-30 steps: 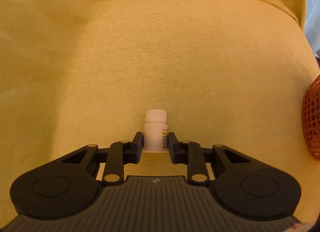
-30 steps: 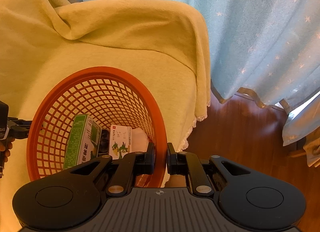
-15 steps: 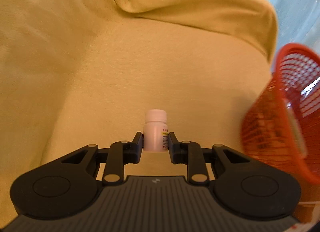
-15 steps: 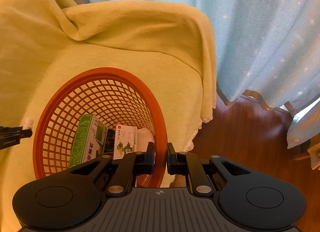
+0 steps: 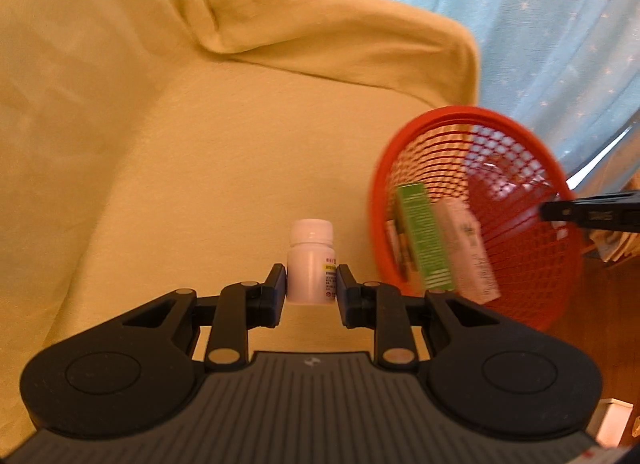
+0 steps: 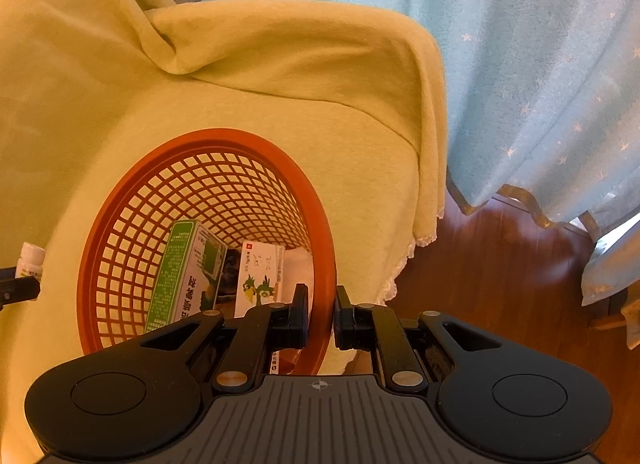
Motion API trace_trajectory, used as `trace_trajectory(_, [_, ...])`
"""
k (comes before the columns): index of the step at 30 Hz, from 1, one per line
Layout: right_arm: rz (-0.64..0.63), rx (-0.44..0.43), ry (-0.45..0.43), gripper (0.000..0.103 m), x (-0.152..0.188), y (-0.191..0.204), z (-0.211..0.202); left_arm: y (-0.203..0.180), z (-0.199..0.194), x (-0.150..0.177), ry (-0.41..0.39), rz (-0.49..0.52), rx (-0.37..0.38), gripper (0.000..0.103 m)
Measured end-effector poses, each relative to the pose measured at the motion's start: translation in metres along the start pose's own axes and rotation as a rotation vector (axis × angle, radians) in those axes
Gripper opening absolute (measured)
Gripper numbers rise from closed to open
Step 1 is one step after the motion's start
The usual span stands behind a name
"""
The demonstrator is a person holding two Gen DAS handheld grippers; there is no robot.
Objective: Organize objects
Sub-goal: 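Carry the white pill bottle into the wastebasket and open the left gripper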
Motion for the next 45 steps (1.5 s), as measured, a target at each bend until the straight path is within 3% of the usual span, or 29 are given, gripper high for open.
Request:
trace_trajectory(25, [-0.056,-0.028,-0.002,0.01,0.008,0.006,0.0,-0.077,0.006,-0.017,0.038,0.015,0.052,0.022])
trace_trajectory(45, [-0.051,-0.042,-0.003,0.01,0.009,0.006,-0.001,-0.099,0.017,-0.035,0.041,0.04,0.076,0.022])
Point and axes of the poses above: each gripper's, at about its wrist camera, not at the fingertips, and z roughly the way its jaws point, y to its left, x to its underside, the point moved 5 cm from there along z, roughly the way its jaws point, and after that the axes turned 9 degrees about y, right-handed, at the moved point
